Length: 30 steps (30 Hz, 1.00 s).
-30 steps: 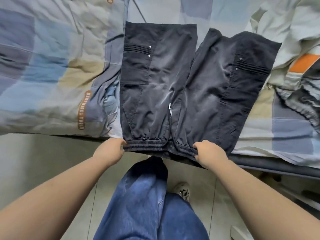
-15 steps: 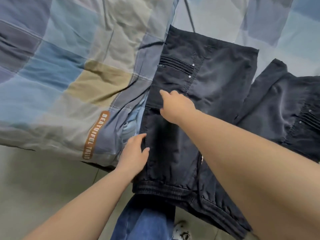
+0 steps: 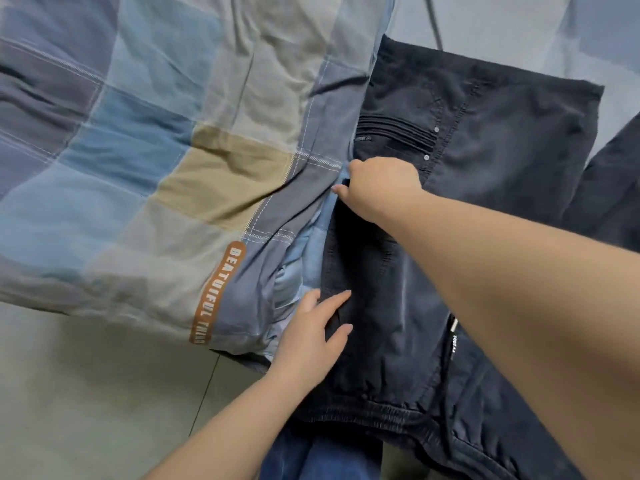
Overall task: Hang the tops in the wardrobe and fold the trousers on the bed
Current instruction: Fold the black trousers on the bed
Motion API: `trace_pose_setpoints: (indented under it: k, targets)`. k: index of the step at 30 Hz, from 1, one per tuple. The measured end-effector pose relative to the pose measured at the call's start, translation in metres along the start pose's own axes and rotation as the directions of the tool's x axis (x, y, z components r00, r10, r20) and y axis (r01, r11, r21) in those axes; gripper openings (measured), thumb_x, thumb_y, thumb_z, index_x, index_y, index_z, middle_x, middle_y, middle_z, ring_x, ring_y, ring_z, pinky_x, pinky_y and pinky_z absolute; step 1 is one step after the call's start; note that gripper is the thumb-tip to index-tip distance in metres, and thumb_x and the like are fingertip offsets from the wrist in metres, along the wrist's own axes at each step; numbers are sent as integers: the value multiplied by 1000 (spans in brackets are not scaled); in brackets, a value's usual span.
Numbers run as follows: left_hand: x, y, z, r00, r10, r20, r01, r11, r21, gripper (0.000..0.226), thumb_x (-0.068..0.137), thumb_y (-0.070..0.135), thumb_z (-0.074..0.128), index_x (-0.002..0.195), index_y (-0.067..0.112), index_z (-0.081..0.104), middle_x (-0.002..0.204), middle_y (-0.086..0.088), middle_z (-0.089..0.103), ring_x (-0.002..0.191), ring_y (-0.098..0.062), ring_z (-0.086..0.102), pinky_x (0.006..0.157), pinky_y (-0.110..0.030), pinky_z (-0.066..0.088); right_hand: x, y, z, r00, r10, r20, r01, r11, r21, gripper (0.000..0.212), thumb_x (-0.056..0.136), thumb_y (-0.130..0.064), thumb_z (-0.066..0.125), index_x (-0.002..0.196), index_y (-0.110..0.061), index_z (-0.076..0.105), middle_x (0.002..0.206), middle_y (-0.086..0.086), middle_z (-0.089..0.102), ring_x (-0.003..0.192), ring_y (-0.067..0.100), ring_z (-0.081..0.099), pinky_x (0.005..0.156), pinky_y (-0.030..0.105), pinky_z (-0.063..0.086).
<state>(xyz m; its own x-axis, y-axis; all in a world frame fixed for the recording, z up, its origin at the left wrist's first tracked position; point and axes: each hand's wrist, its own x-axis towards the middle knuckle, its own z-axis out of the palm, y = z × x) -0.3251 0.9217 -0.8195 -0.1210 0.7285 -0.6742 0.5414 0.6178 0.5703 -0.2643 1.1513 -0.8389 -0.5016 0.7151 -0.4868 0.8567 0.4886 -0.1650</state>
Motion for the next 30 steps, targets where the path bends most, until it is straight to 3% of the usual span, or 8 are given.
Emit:
trace_pose_setpoints:
  k: [5,9,13,17,20,23,27,30]
  targets:
    - [-36,38,9,971,205,126,-212,976,43,55,92,25,56,142,39,37,126,6,43,123,-9,42,104,-23,36,-25,22,-20,994,106,-29,-101,986,136,35,88,-52,56,94,-18,61,98,6,65,90,29,60,64,31,34]
    - [-56,87,38,915,355,189,-362,932,2,56,90,17,48,144,29,39,142,12,37,130,-2,38,104,-17,35,-54,57,-33,980,199,-1,-187,924,334,19,87,-14,54,105,-15,59,110,10,61,100,32,57,72,32,42]
    - [-64,126,77,881,421,215,-433,901,11,58,91,15,45,147,27,35,152,19,21,134,-6,37,103,-26,40,-88,95,-42,991,137,-1,-133,966,221,34,88,-2,47,117,-17,54,117,9,47,75,27,46,62,31,36]
    - [-77,161,131,867,431,251,-454,890,39,59,93,16,44,149,27,30,157,19,11,136,-9,35,106,-22,35,-132,157,-39,961,276,-5,-272,950,152,42,88,0,45,129,-10,41,142,15,30,59,24,40,49,31,29]
    - [-85,178,163,869,420,261,-448,892,55,59,95,18,44,150,29,26,156,25,1,135,-7,35,107,-22,35,-164,205,-30,915,395,-82,-363,894,262,52,89,1,44,138,-11,32,157,12,10,70,30,47,59,35,34]
    - [-90,193,192,843,420,335,-476,874,101,61,96,18,42,151,30,20,155,26,-8,133,-10,40,104,-26,40,-206,256,-15,855,498,-148,-394,807,441,63,90,-4,44,147,-18,24,159,3,7,94,34,57,68,32,38]
    - [-95,209,224,781,393,486,-533,824,191,63,96,16,39,152,29,15,147,31,-27,125,-18,50,97,-30,44,-270,313,12,772,601,-205,-388,702,597,61,92,-14,46,149,-19,25,156,4,19,126,28,43,88,35,40]
    - [-96,216,246,714,382,586,-597,769,226,65,94,12,37,153,24,12,151,22,-27,127,-23,49,97,-34,45,-309,345,39,687,717,-114,-493,576,652,60,95,-19,46,150,-18,22,157,10,17,138,28,29,102,37,34]
